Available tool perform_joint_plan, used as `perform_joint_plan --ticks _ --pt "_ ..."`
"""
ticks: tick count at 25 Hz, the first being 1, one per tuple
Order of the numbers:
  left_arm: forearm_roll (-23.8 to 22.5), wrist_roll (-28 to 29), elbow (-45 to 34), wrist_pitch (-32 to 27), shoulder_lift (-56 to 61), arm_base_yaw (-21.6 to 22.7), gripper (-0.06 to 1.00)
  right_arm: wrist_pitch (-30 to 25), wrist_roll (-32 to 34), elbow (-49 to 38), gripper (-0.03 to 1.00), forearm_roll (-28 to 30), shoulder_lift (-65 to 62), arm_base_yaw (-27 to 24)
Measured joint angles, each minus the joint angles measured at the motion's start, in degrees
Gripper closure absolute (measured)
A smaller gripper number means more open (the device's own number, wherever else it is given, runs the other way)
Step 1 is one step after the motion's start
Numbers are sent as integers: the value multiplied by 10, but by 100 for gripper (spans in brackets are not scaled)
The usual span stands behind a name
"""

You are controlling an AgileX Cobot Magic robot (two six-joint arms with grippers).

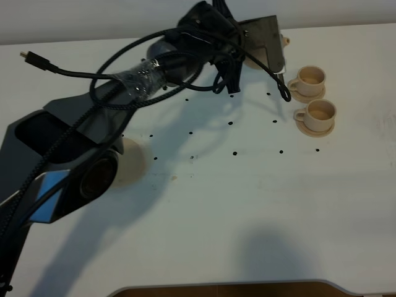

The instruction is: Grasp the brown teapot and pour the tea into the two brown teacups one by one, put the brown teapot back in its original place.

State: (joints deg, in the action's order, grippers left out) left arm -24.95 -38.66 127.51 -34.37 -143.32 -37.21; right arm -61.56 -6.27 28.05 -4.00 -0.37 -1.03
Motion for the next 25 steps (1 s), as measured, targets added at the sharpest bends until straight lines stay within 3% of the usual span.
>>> perform_joint_plan --ticks 18,25 --pt "-93 28 1 112 -39 -15 82 0 0 0 55 0 0 0" --pt "-157 58 18 128 -67 -18 82 0 0 0 55 0 0 0"
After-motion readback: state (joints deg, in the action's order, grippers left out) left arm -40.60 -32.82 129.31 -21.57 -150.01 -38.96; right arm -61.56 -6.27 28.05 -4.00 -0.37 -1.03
